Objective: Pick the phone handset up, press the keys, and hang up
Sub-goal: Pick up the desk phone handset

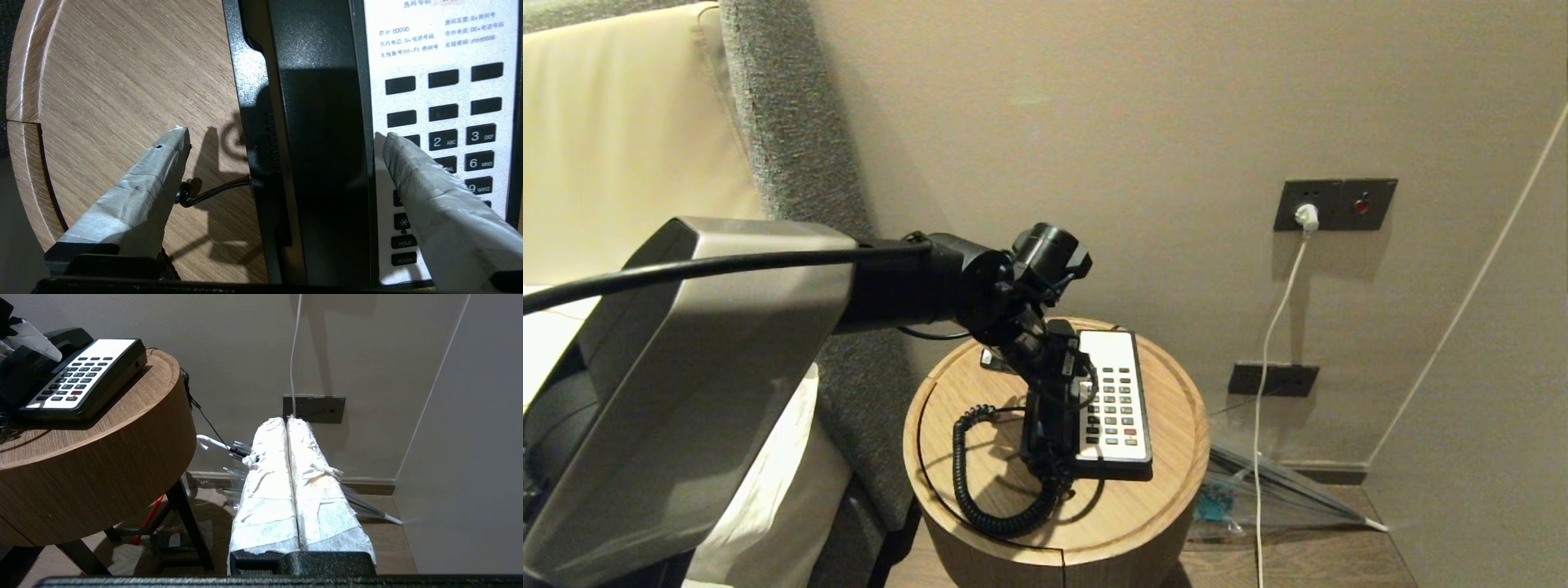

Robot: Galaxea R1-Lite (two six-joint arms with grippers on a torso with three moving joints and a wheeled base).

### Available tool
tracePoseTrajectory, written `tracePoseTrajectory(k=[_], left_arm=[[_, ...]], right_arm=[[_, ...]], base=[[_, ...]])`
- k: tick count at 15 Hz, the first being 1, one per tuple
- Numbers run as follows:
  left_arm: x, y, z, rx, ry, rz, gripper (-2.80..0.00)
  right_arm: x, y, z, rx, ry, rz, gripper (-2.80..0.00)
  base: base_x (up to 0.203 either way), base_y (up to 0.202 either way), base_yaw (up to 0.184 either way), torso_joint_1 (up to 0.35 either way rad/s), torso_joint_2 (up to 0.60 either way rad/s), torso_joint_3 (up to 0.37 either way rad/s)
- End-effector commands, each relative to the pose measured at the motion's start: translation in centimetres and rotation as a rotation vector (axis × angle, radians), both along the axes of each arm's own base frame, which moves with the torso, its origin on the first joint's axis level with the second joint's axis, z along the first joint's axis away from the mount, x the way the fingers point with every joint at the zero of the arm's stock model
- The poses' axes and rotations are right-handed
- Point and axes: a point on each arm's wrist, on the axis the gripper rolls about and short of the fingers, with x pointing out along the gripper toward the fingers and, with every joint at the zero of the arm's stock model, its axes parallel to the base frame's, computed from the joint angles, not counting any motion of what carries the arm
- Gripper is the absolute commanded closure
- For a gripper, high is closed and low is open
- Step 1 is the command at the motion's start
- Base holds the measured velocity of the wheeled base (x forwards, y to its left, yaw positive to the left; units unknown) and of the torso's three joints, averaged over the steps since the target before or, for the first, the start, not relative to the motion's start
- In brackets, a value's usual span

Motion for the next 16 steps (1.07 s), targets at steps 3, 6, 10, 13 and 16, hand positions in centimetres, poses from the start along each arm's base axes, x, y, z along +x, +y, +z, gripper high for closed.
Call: tracePoseTrajectory(k=[3, 6, 10, 13, 16], left_arm=[[-0.01, -0.01, -0.04, 0.000, 0.002, 0.002, -2.30], [0.14, -0.21, -0.35, 0.001, 0.003, 0.001, 0.00], [0.11, -0.19, -0.13, -0.002, 0.000, 0.002, 0.00], [0.00, -0.27, 0.04, -0.011, -0.002, 0.007, 0.00], [-0.16, -0.40, 0.17, -0.014, -0.004, 0.006, 0.00]], right_arm=[[0.17, 0.00, -0.58, 0.000, 0.022, 0.001, 0.00], [0.17, 0.00, -0.58, 0.000, 0.022, 0.001, 0.00], [0.17, 0.00, -0.59, 0.000, 0.023, 0.001, 0.00], [0.17, 0.00, -0.60, 0.000, 0.023, 0.001, 0.00], [0.17, 0.00, -0.58, 0.000, 0.022, 0.001, 0.00]], base=[[0.000, 0.000, 0.000, 0.000, 0.00, 0.000], [0.000, 0.000, 0.000, 0.000, 0.00, 0.000], [0.000, 0.000, 0.000, 0.000, 0.00, 0.000], [0.000, 0.000, 0.000, 0.000, 0.00, 0.000], [0.000, 0.000, 0.000, 0.000, 0.00, 0.000]])
